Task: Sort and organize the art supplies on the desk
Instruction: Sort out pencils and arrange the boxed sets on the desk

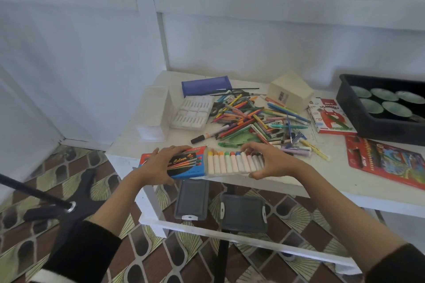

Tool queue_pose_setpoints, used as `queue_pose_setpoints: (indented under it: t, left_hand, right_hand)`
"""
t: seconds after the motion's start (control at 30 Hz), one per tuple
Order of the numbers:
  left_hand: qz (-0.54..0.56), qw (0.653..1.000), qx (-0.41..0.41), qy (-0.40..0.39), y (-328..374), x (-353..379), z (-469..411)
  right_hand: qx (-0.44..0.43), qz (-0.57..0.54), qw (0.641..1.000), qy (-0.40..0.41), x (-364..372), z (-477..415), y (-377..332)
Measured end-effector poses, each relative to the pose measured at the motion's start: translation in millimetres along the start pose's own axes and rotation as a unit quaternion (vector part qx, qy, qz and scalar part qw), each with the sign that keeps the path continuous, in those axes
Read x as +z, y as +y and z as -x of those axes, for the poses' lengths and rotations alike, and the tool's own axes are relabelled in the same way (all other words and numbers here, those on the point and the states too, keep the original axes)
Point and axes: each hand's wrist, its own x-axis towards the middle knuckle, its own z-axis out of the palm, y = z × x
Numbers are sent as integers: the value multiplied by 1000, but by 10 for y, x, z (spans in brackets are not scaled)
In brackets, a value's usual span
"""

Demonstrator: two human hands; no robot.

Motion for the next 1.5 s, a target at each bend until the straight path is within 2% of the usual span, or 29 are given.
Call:
queue_pose_setpoints:
  t: [0.13,0.27,0.37,0.57,0.73,0.83,1.0,1.07,1.13,1.2,1.27,1.4,1.5]
  left_hand:
    - [57,998,1,4,30,-51,37]
    - [47,999,17,-17,73,-54,30]
    - [6,1000,13,-14,137,-65,15]
    - [-66,998,13,-13,171,-99,-27]
    - [-75,997,32,-15,359,-89,-46]
    - [-54,997,47,4,507,-21,-80]
    - [4,998,35,44,665,17,-169]
    - [27,998,28,57,666,32,-200]
    - [58,995,16,74,679,52,-215]
    - [67,993,0,99,722,60,-233]
    - [27,993,-12,113,783,63,-258]
    - [-10,993,-40,115,832,64,-323]
    - [-27,992,-53,108,833,60,-395]
  right_hand:
    - [-2,-13,1000,-7,-62,-1,-5]
    - [-8,-14,1000,-8,-73,5,-25]
    - [-10,4,1000,27,-85,11,-43]
    - [2,89,995,46,-180,16,-70]
    - [-14,129,990,47,-138,19,-195]
    - [-36,208,974,78,-93,-37,-323]
    - [-47,253,960,109,-166,-169,-413]
    - [-42,207,970,121,-214,-183,-358]
    - [-25,108,980,166,-236,-176,-291]
    - [2,12,976,217,-235,-151,-266]
    - [23,-49,966,252,-210,-122,-274]
    - [45,-117,946,300,-153,-116,-297]
    - [45,-111,947,296,-103,-155,-326]
